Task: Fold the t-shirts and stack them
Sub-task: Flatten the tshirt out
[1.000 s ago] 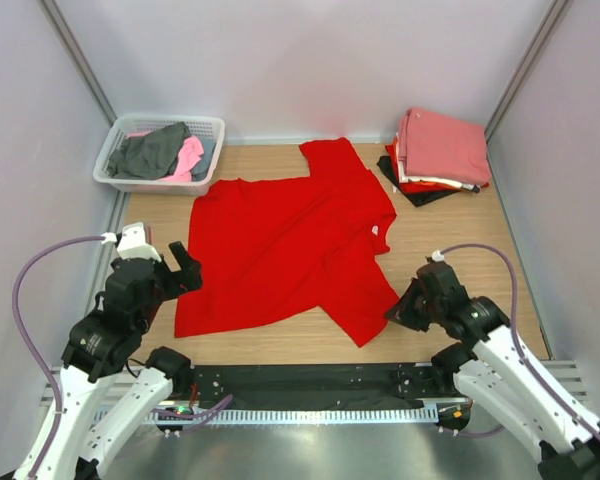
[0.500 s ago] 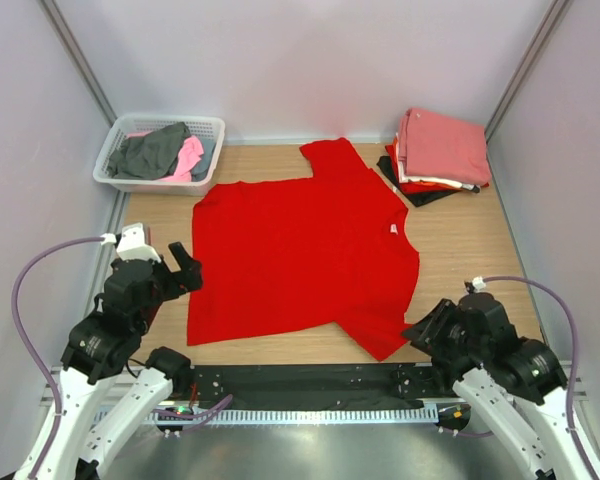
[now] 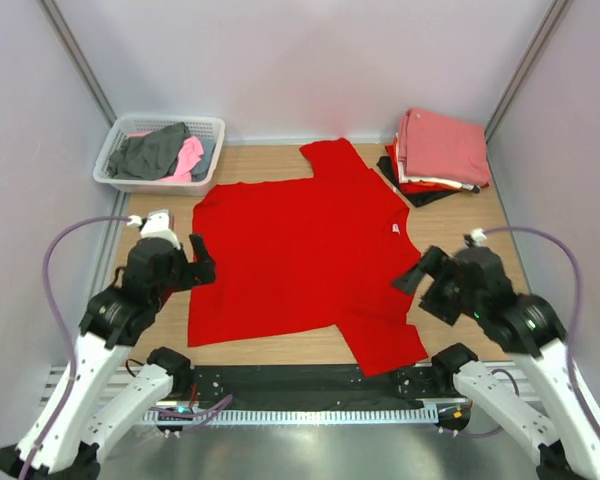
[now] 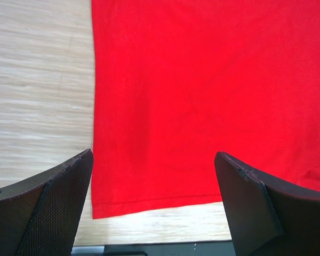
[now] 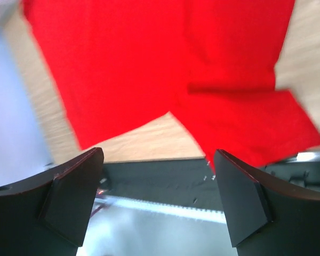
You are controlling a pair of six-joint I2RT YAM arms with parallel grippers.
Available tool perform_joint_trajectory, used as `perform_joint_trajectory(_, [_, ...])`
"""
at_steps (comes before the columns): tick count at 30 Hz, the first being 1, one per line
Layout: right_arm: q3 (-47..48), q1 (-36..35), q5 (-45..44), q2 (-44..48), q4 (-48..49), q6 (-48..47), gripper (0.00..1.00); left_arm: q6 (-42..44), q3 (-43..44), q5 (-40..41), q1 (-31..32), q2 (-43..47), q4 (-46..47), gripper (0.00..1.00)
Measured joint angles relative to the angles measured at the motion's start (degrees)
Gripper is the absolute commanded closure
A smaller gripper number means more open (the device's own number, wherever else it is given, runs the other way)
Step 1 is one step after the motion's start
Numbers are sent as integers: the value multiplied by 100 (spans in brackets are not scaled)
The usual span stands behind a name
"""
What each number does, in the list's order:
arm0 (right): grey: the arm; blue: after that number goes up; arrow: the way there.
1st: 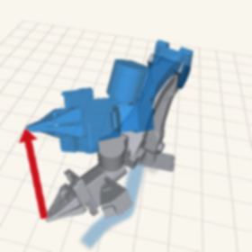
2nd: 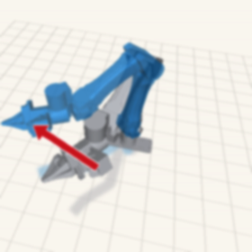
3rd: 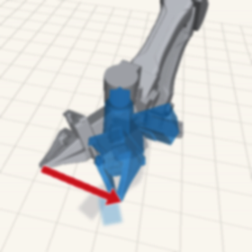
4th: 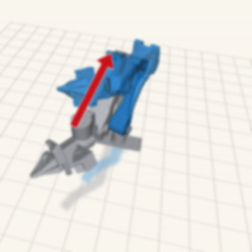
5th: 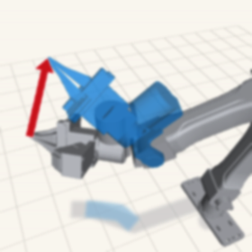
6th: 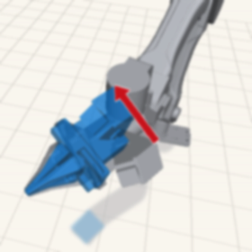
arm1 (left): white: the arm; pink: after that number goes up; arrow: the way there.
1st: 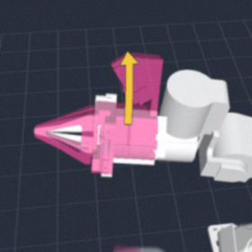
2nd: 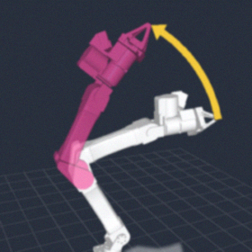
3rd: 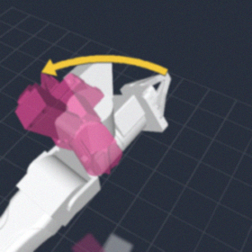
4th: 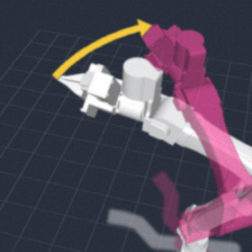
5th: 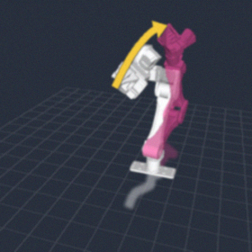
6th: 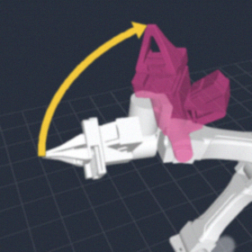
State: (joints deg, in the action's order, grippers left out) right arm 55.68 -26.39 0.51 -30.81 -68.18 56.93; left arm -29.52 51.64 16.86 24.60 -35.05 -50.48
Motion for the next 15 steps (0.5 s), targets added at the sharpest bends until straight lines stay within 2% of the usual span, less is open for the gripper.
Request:
perform_joint_trajectory(4, [-46, 0, -459, -1808, 990, -623, 3, 28, 302, -101, 0, -1353, 13, 10])
perform_joint_trajectory(8, [4, 2, -935, -3414, 2057, -1233, 2, 79, 682, 79, 0, -2889, 195, 14])
perform_joint_trajectory(15, [444, 26, -715, -5615, 3775, -1989, 2, -57, 1600, 68, 0, -4931, 614, 22])
